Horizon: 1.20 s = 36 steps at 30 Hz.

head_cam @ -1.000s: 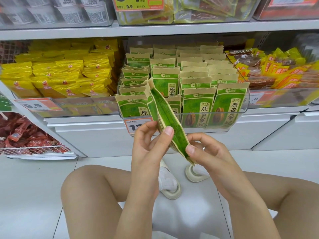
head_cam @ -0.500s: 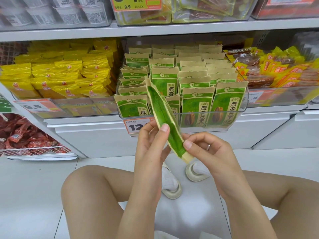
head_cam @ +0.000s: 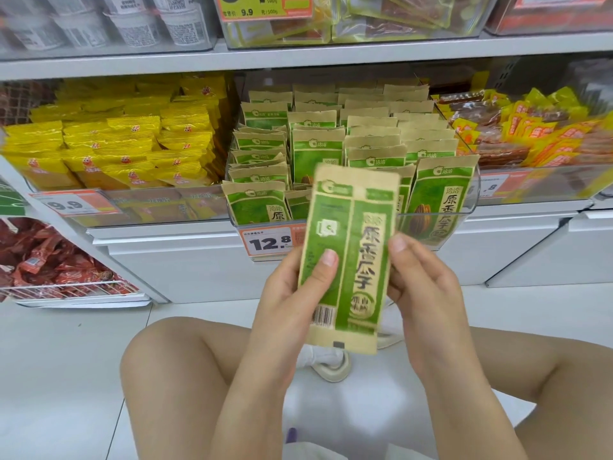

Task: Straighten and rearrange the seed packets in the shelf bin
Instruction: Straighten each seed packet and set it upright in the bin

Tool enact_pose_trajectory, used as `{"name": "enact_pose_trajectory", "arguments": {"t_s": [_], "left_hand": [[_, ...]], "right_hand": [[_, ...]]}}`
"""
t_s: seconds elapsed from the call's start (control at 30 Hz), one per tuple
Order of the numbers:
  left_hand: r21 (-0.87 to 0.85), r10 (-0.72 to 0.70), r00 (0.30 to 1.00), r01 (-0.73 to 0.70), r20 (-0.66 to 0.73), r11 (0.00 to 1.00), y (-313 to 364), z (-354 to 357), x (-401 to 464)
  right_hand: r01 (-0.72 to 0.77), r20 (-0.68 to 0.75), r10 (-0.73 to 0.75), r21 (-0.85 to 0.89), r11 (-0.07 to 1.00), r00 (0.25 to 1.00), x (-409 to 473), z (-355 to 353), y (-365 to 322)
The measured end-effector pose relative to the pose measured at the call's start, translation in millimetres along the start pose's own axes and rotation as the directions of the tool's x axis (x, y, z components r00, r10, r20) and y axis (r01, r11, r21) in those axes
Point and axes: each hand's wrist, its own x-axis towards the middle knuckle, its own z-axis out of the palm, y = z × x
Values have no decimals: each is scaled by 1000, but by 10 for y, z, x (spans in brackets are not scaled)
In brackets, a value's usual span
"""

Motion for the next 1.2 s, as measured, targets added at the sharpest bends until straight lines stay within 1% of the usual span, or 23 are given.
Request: {"name": "enact_pose_trajectory", "arguments": {"t_s": [0.07, 0.1, 0.13, 0.17, 0.23, 0.27, 0.33, 0.4, 0.57, 0.7, 0.83, 1.0, 1.13, 1.2], "left_hand": [[35, -11, 999, 9, 38, 999, -21, 9, 12], [53, 1, 999, -3, 40, 999, -31, 18, 19], [98, 40, 999, -42, 22, 994, -47, 23, 31], [182, 101, 995, -97, -12, 978, -61, 27, 47], [377, 230, 970, -183, -82, 908, -78, 41, 76], [444, 285, 953, -213, -100, 870, -73, 60, 83], [535, 367, 925, -261, -100, 804, -80, 107, 96], [590, 413, 903, -271, -118, 761, -81, 165, 108], [616, 460, 860, -241, -223, 750, -84, 207, 148], [705, 574, 792, -286, -207, 649, -90, 231, 130], [724, 617, 758, -301, -214, 621, -110, 227, 122], [703, 614, 762, -322, -205, 634, -137, 208, 141], [682, 590, 776, -308, -222, 663, -147, 209, 134], [663, 557, 795, -283, -241, 693, -135, 195, 130]], "right_hand": [[-67, 38, 65, 33, 997, 997, -2, -36, -36], [-78, 33, 76, 40, 996, 997, 0, -53, -45], [-80, 18, 79, 42, 996, 997, 1, -65, -53], [-70, -8, 71, 38, 997, 997, 4, -72, -52], [-24, -70, 25, 18, 1000, 997, 3, -66, -45], [8, -90, -8, 6, 1000, 996, 0, -50, -40], [70, -98, -70, -13, 997, 993, -18, 0, -29], [123, -83, -125, -30, 992, 989, -44, 45, -20], [186, -3, -186, -54, 981, 982, -103, 93, -29], [194, 11, -194, -68, 979, 981, -118, 107, -41], [203, 25, -202, -79, 976, 979, -139, 132, -55], [198, 25, -197, -91, 976, 980, -152, 125, -69], [186, 26, -184, -85, 979, 983, -154, 126, -70], [172, 32, -170, -84, 982, 985, -149, 127, -77]]}}
